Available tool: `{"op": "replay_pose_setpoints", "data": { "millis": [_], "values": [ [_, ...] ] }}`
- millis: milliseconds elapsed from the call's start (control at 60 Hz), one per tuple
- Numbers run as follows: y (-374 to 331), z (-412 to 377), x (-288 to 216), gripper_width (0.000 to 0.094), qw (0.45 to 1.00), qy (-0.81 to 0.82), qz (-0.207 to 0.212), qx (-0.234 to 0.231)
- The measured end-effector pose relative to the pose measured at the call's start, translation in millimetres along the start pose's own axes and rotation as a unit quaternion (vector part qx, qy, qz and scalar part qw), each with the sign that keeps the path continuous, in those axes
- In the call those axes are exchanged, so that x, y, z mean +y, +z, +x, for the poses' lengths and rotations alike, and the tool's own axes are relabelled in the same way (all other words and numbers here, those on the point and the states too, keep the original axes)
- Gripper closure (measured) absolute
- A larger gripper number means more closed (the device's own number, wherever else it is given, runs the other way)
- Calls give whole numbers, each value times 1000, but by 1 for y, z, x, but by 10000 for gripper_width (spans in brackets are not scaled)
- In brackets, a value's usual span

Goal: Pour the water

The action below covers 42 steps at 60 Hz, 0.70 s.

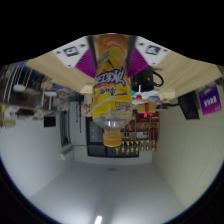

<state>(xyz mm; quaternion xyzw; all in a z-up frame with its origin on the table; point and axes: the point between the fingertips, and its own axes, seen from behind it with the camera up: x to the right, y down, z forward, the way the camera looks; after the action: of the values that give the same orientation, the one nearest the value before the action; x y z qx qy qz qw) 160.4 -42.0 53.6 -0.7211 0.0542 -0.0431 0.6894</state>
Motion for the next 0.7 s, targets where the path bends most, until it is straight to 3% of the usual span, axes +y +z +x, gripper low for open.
{"op": "replay_pose_setpoints", "data": {
  "millis": [17,117,250,383,467,567,700],
  "values": [
    [1,-1,2,486,1000,15,-2,0],
    [5,3,-7,498,996,82,16,28],
    [8,-1,-2,544,997,79,12,24],
    [21,12,-31,600,997,-58,24,41],
    [39,45,-83,600,975,-211,40,57],
    [71,48,-124,601,886,-453,63,76],
    [104,22,-164,600,636,-762,96,73]
  ]
}}
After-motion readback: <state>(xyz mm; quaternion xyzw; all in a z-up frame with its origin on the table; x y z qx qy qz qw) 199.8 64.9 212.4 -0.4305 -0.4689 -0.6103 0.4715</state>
